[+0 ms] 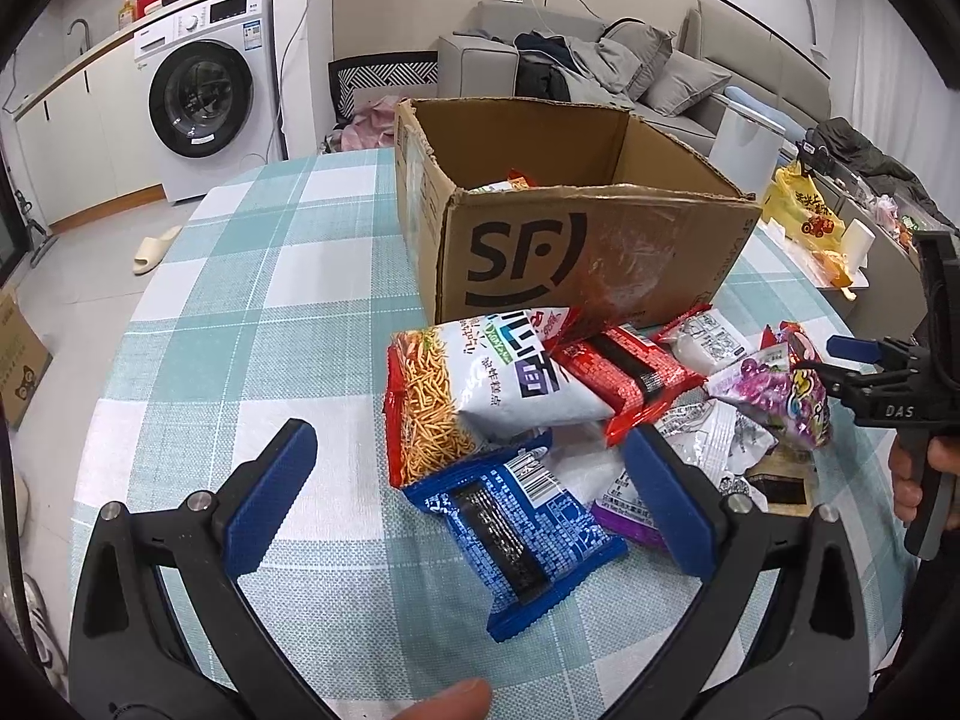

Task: Organize snacks
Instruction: 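Move the right tool to the red cookie pack and grasp it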

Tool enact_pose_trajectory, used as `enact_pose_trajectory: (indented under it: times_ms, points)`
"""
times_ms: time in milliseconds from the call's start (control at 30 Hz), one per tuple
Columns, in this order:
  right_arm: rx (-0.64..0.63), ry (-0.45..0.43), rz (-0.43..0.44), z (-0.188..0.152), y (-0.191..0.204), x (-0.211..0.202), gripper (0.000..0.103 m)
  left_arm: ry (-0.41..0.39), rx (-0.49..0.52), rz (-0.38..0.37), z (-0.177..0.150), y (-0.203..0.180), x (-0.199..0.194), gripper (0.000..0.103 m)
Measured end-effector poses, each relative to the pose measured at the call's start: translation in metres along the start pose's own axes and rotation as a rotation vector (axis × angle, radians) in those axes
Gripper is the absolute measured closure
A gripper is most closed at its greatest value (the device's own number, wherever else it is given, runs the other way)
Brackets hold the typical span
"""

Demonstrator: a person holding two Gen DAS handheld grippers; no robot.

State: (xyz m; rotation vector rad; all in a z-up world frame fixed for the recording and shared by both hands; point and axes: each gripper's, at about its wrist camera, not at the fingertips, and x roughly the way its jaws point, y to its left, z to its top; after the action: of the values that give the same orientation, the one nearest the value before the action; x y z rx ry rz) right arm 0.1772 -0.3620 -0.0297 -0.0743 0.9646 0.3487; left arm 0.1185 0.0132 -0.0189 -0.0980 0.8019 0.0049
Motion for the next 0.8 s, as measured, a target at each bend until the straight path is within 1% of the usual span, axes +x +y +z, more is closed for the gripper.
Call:
enact_pose_trajectory:
  times_ms: [233, 367, 533, 633, 700, 800]
  points:
    - [0.015, -0.010, 0.014, 0.001, 0.000, 0.002, 0.010, 0.010, 0.003, 0.003, -0.001, -0.001, 0.002, 0.001]
    - [0.030, -0.019, 0.019, 0.002, -0.003, 0.001, 0.017, 0.014, 0.004, 0.005, -0.002, -0.001, 0.003, 0.001]
    - [0.060, -0.023, 0.016, 0.002, -0.010, 0.000, 0.018, 0.030, 0.000, 0.014, -0.003, -0.001, 0.006, 0.001]
    - [0.053, -0.026, 0.023, 0.002, -0.008, 0.002, 0.018, 0.045, 0.003, 0.013, -0.004, -0.002, 0.009, 0.001]
    - [0.049, -0.029, 0.023, 0.002, -0.006, 0.003, 0.021, 0.049, 0.004, 0.010, -0.004, -0.003, 0.009, 0.001]
    - [0.062, -0.030, 0.045, 0.002, -0.006, 0.006, 0.025, 0.059, 0.005, 0.007, -0.005, -0.004, 0.011, 0.001]
